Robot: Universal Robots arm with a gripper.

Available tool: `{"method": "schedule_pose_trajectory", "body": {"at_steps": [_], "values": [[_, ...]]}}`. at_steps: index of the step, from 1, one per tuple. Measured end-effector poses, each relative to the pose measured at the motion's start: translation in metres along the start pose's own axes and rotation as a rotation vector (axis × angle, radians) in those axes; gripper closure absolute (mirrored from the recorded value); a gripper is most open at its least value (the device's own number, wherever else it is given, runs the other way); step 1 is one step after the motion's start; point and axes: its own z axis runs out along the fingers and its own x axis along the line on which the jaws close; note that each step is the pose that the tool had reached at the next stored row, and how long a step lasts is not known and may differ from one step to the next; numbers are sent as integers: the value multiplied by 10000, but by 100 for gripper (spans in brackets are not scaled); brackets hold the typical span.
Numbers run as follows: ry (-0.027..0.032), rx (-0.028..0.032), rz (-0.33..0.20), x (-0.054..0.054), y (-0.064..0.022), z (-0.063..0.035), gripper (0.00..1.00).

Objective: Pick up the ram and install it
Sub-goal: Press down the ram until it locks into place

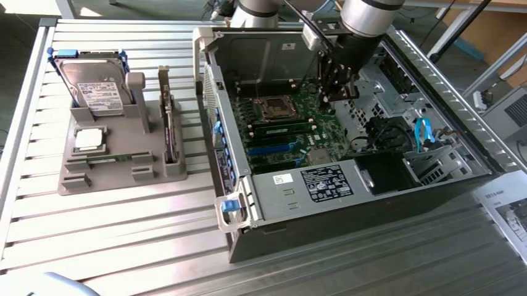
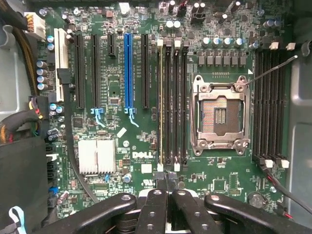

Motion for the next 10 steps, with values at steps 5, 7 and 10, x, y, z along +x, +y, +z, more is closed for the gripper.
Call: {"method": "schedule_pose_trajectory", "body": {"at_steps": [5,7,10], "values": [[1,0,0,1,0,75,90],[2,-1,0,1,1,104,90],[1,0,0,2,1,160,90]]}}
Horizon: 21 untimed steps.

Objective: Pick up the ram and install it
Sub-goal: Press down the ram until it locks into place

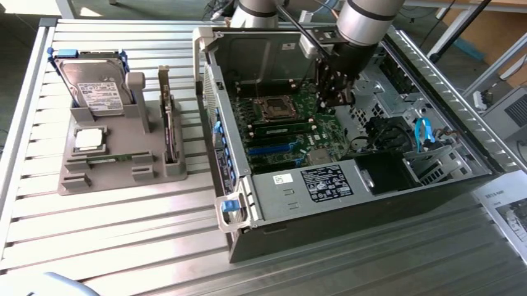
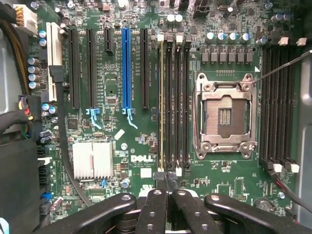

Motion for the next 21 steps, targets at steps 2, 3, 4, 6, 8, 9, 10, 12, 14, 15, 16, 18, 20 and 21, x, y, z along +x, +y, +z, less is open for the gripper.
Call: {"method": "schedule_pose_trajectory", "body": {"at_steps": [2,3,4,6,8,9,10,12,14,15,16,18,20,21], "values": [[0,0,0,0,0,30,90],[0,0,0,0,0,44,90],[1,0,0,0,0,56,90],[0,0,0,1,0,80,90],[0,0,0,1,1,102,90],[0,0,0,1,1,113,90],[1,0,0,1,1,126,90],[1,0,-1,2,1,155,90],[1,0,0,2,1,177,90],[0,0,0,2,1,188,90],[0,0,0,2,1,199,90],[-1,0,0,2,2,213,90],[1,0,0,2,2,213,90],[2,-1,0,2,2,213,90]]}}
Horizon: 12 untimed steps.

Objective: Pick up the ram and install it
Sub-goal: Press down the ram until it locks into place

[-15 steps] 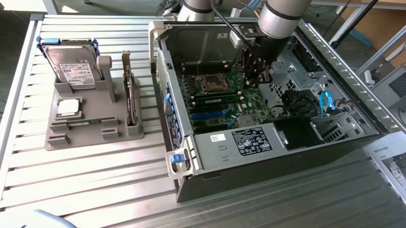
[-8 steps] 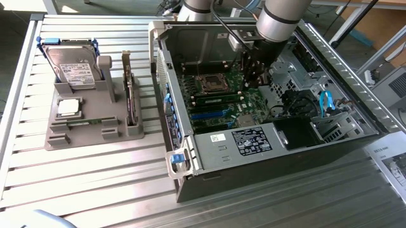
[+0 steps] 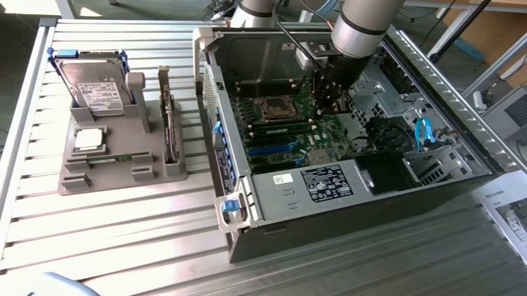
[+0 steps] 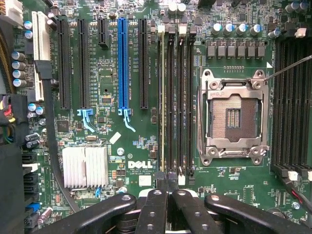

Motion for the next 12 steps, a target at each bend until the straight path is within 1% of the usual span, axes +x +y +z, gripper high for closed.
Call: {"method": "schedule_pose_trajectory", "body": {"at_steps": [4,12], "values": [[-5,2,0,-1,0,6,90],[-2,1,-1,0,0,65,90]]}}
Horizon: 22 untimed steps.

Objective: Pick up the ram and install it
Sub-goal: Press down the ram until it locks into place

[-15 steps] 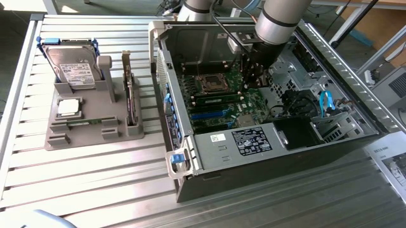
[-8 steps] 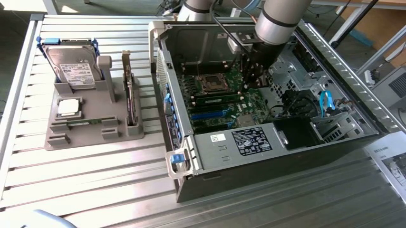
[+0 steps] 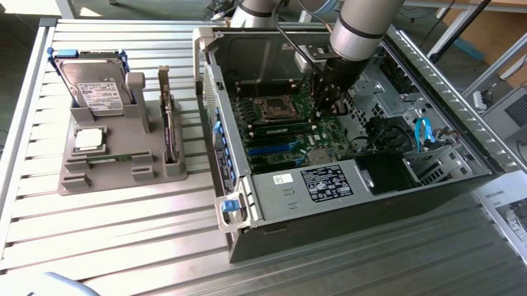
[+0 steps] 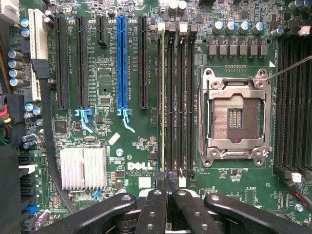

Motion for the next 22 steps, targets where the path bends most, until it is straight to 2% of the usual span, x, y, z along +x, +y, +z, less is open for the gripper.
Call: {"method": "schedule_pose_trajectory", "body": {"at_steps": [22], "values": [[2,-1,1,1,1,70,90]]}}
